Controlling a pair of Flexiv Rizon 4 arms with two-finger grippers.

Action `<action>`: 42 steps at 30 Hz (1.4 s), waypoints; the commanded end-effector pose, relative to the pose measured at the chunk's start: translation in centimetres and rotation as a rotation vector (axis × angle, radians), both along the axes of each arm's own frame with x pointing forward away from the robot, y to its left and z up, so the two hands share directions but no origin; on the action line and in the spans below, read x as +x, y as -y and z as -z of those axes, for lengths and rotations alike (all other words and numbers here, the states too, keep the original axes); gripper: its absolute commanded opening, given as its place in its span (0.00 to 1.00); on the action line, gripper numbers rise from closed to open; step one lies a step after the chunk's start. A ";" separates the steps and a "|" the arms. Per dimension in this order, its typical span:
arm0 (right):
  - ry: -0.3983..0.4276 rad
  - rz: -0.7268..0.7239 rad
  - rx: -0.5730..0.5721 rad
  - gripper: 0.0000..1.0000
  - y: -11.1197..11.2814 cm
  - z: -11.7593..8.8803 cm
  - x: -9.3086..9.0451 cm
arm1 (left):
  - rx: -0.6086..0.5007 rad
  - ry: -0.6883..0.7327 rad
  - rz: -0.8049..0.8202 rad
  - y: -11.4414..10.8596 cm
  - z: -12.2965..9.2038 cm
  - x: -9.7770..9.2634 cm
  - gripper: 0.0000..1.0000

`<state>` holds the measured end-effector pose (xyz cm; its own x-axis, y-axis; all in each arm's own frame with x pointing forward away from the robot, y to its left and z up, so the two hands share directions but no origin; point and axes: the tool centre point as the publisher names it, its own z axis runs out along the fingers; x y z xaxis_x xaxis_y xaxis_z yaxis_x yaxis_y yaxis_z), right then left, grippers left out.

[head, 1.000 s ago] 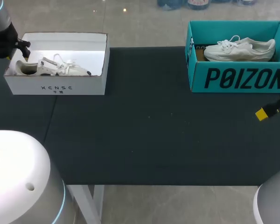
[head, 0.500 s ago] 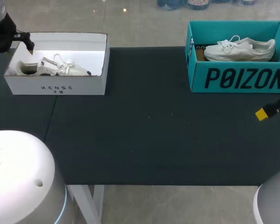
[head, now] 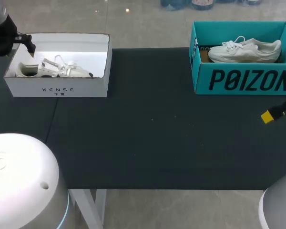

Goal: Take the shoe out of the shoebox, open the shoe tongue, remove and reinsert the insole, then place the shoe into the shoebox

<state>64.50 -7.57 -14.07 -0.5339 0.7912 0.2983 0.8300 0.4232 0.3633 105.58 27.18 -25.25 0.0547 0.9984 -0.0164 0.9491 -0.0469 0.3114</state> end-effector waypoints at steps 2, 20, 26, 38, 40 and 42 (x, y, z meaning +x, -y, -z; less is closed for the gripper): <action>-0.005 -0.001 -0.001 1.00 -0.1 0.0 0.3 | 0.003 0.002 0.000 0.0 0.0 -0.1 1.00; -0.010 0.102 -0.175 1.00 6.1 3.5 13.0 | 0.003 0.002 0.000 0.0 0.0 -0.1 1.00; -0.020 0.232 -0.186 1.00 9.8 4.1 18.2 | 0.003 0.002 0.000 0.0 0.0 -0.1 1.00; -0.098 0.351 -0.296 1.00 10.9 4.6 27.7 | 0.003 0.002 0.000 0.0 0.0 -0.1 1.00; -0.120 0.364 -0.310 1.00 10.9 4.5 28.8 | 0.003 0.002 0.000 0.0 0.0 -0.1 1.00; -0.142 0.377 -0.339 1.00 10.8 4.4 30.0 | 0.003 0.002 0.000 0.0 0.0 -0.1 1.00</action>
